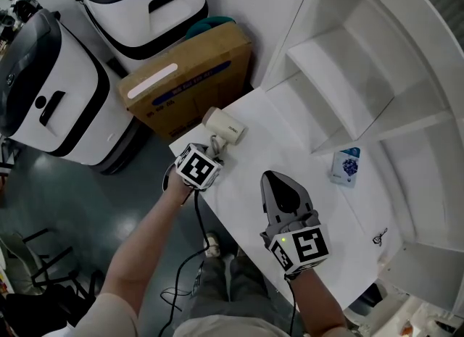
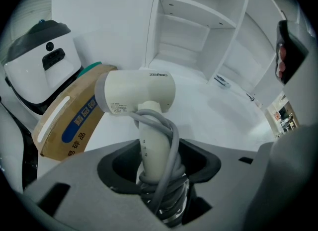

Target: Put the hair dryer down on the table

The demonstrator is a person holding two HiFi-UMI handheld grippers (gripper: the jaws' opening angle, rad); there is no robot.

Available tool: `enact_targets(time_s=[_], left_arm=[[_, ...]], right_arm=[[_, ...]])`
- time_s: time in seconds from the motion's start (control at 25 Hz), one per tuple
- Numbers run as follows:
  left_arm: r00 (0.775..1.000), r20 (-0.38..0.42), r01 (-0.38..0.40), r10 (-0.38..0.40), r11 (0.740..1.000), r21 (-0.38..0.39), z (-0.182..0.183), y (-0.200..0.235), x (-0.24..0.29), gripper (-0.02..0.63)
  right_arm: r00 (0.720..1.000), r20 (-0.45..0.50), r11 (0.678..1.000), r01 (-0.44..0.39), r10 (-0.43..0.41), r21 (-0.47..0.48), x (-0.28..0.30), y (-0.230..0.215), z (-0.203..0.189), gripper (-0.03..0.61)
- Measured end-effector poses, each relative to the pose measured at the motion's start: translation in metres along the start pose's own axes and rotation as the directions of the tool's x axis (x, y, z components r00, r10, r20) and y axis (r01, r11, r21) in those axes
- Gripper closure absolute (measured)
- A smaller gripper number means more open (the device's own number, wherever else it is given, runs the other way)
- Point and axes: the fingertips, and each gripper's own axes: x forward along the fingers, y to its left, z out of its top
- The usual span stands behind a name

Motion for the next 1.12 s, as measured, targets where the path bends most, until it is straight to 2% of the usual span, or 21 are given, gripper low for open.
enact_targets(time_s=[0.12, 0.28, 0.52, 0.8, 0.96, 1.04, 1.12], left_arm=[[1.0, 0.009, -0.006, 0.006, 1.0, -0.005, 0.001, 0.0, 0.001, 0.376], [0.999, 0.017, -0.033, 0.034, 0.999, -0.008, 0.0, 0.002, -0.004, 0.368], [0.996, 0.036, -0.077, 0.076, 0.997, 0.014, -0.004, 0.0, -0.009, 0.311], [0.991, 0.092, -0.102, 0.1, 0.995, 0.022, 0.009, -0.004, -0.05, 0.293], [0.967, 0.209, -0.147, 0.147, 0.989, -0.012, 0.035, -0.007, -0.101, 0.295], [0.945, 0.281, -0.163, 0.167, 0.986, -0.039, 0.051, -0.012, -0.135, 0.295], [0.913, 0.357, -0.191, 0.198, 0.98, -0.055, 0.066, -0.021, -0.174, 0.295]], right_arm=[[0.999, 0.0, 0.999, 0.035, -0.035, 0.017, -0.002, -0.006, -0.003, 0.557], [0.999, -0.006, 0.999, 0.041, -0.041, 0.034, -0.005, -0.007, -0.002, 0.557], [0.999, -0.009, 0.999, 0.042, -0.042, 0.021, -0.014, -0.004, 0.001, 0.558], [0.999, 0.01, 0.999, 0.05, -0.05, 0.004, -0.027, 0.001, 0.015, 0.558], [0.998, 0.044, 0.999, 0.052, -0.051, -0.011, -0.037, 0.006, 0.035, 0.558], [0.997, 0.064, 0.999, 0.05, -0.048, -0.023, -0.044, 0.011, 0.049, 0.558], [0.995, 0.085, 0.998, 0.048, -0.045, -0.038, -0.054, 0.017, 0.064, 0.557]])
